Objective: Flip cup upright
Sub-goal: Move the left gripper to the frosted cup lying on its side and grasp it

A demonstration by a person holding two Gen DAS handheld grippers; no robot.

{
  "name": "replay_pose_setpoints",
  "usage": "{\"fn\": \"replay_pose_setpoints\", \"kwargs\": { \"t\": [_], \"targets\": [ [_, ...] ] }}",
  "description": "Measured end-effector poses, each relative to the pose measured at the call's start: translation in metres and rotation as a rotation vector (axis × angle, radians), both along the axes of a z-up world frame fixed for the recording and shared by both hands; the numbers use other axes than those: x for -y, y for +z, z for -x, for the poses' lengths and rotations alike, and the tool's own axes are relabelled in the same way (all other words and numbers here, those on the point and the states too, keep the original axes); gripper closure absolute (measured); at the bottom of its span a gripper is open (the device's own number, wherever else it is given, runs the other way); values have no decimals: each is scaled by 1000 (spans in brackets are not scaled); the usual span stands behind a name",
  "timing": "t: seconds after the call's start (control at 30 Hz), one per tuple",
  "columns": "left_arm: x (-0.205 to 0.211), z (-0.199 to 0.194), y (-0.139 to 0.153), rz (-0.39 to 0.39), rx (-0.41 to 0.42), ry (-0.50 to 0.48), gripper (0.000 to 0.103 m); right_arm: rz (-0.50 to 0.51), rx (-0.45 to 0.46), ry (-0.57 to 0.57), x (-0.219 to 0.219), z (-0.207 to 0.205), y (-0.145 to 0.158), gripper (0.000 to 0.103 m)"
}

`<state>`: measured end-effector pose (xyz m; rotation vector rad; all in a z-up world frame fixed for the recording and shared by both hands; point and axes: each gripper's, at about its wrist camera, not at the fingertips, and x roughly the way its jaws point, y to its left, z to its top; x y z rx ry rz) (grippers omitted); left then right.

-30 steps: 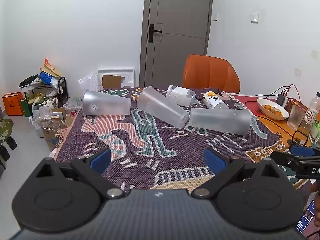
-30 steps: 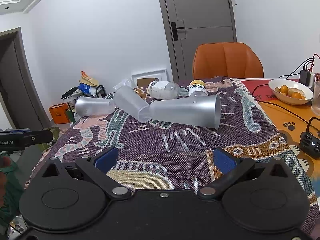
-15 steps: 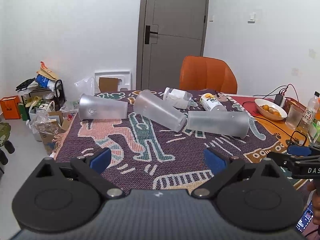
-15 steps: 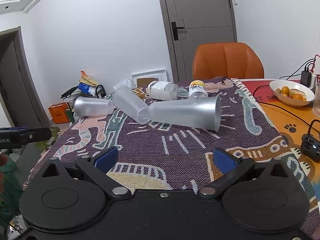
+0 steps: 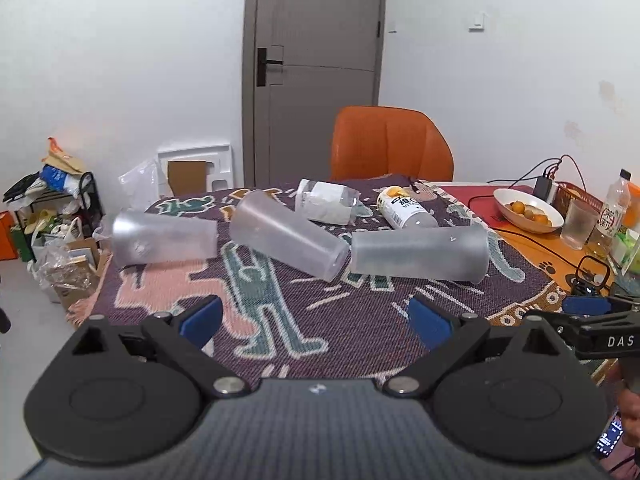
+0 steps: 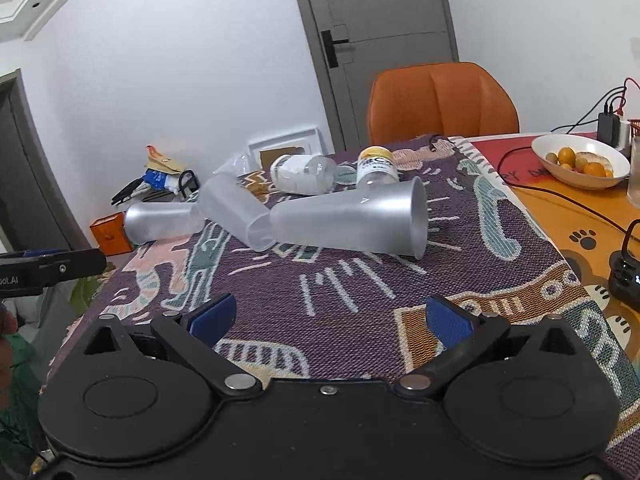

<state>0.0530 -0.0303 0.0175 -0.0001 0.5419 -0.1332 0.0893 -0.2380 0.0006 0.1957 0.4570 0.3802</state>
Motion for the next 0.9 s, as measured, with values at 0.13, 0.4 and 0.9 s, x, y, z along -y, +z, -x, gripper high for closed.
{"fn": "replay_pose_setpoints", "kwargs": {
  "t": [0.13, 0.4, 0.9],
  "targets": [
    [10, -20, -2, -23, -6, -33, 6, -13, -14, -15, 9, -11, -4, 0],
    [41, -58, -6, -102, -9, -130, 7, -44, -45, -39, 24, -30, -13, 0],
    [103, -120, -24, -284, -20, -323, 7, -128, -74, -96, 51, -56, -32, 2]
  ]
}}
